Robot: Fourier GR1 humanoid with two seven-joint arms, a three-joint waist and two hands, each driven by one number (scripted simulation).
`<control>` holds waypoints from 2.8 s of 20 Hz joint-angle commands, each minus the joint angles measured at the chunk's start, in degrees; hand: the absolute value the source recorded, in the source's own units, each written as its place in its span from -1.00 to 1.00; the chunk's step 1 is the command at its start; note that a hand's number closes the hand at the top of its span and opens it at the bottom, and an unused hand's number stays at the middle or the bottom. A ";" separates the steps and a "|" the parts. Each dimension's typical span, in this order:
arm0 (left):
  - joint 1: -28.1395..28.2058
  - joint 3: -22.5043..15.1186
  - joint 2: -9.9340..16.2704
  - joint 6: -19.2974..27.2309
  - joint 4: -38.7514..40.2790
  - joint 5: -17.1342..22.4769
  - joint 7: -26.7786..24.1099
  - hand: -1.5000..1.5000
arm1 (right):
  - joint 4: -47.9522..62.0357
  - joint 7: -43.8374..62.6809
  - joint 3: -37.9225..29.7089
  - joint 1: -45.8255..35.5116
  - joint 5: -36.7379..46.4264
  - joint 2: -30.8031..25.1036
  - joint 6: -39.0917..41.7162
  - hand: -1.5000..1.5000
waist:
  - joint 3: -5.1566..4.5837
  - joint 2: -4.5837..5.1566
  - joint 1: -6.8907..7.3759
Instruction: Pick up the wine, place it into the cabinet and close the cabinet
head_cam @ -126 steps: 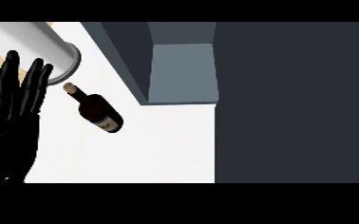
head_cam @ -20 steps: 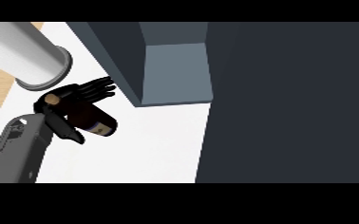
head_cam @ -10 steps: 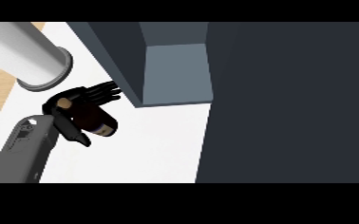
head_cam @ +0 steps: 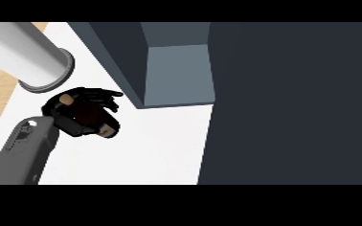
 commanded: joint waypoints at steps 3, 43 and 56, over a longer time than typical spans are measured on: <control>-0.63 -1.60 -2.16 -6.51 3.44 0.04 -8.95 1.00 | -6.98 1.92 0.56 2.09 1.20 -1.67 -0.24 -1.00 | -0.58 0.67 -0.61; 31.77 -23.84 -20.05 59.47 -40.14 7.54 -9.22 1.00 | -13.54 -4.47 0.97 12.37 1.84 -9.82 -4.48 -1.00 | -0.23 -0.34 2.38; 18.54 -23.65 -20.13 74.74 -37.10 3.12 -3.58 1.00 | -14.94 -5.25 -3.11 14.52 -2.73 -12.73 -3.44 -1.00 | -0.21 -0.05 2.57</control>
